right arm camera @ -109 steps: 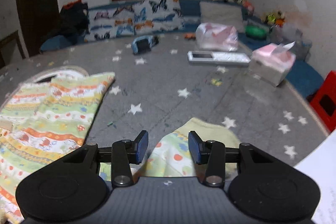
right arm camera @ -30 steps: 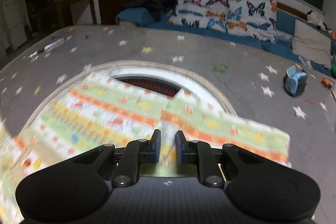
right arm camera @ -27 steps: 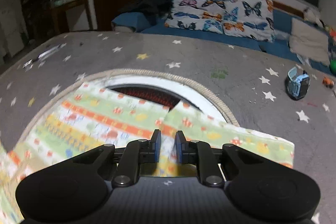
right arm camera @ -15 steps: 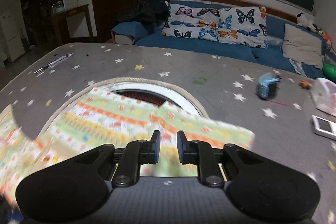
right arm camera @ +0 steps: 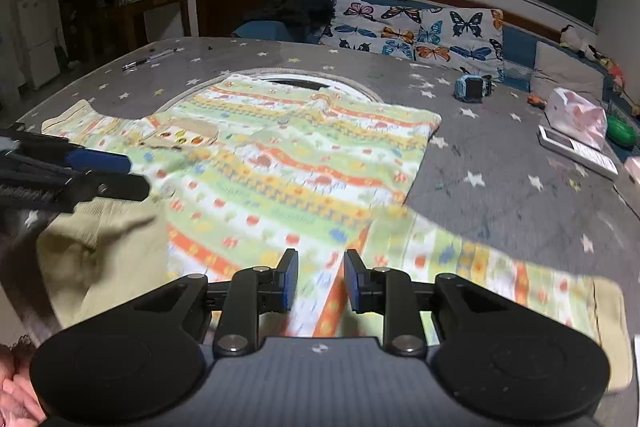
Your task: Fold clothes
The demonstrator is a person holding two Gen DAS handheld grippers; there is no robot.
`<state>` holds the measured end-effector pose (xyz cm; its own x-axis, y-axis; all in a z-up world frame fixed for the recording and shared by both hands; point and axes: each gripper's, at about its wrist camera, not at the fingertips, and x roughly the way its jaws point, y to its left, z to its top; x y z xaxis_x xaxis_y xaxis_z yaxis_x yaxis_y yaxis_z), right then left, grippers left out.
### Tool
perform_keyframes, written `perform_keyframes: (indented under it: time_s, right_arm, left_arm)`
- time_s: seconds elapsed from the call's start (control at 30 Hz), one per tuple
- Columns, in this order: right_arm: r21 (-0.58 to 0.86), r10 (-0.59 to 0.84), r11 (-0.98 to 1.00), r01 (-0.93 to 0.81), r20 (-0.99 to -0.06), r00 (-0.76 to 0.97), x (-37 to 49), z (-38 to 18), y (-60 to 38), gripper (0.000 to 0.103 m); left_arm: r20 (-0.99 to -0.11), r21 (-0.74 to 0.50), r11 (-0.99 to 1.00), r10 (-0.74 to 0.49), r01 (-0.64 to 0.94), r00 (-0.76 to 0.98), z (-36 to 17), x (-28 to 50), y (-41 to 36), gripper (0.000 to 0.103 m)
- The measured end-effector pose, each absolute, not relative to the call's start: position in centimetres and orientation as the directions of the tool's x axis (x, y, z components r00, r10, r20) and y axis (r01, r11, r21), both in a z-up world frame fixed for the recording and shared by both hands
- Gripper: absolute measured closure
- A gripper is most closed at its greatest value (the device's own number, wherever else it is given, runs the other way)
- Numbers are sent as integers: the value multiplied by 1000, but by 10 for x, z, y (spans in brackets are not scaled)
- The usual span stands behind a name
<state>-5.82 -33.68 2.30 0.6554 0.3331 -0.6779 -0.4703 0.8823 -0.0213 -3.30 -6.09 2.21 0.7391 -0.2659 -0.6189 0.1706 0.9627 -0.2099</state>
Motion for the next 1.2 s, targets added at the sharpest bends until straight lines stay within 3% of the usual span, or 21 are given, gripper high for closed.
perform_keyframes:
  time_s: [0.3, 0.53, 0.7, 0.83, 1.17, 1.2]
  right_arm:
    - [57, 268, 952, -302, -636, 724, -78, 30, -377, 78]
    - [71, 94, 995, -63, -625, 775, -87, 23, -435, 78]
    - [43, -51, 995, 95, -600, 798, -89, 19, -476, 64]
    - [6, -145, 983, 184, -592, 793, -83, 14, -501, 64]
    - [60, -146, 971, 230, -613, 776, -68, -6, -531, 64]
    - [71, -140, 971, 230, -612, 778, -69, -6, -530, 68]
  left_arm:
    - [-629, -217, 952, -305, 216, 715, 21, -37, -64, 48]
    - [-584, -197, 944, -330, 264, 742, 40, -36, -75, 48]
    - [-591, -181, 933, -356, 311, 724, 38, -33, -96, 48]
    - [-604, -171, 927, -366, 333, 708, 33, -32, -110, 48]
    - [-623, -146, 922, -368, 359, 690, 28, -33, -127, 48]
    - [-625, -144, 922, -366, 359, 689, 28, -32, -127, 48]
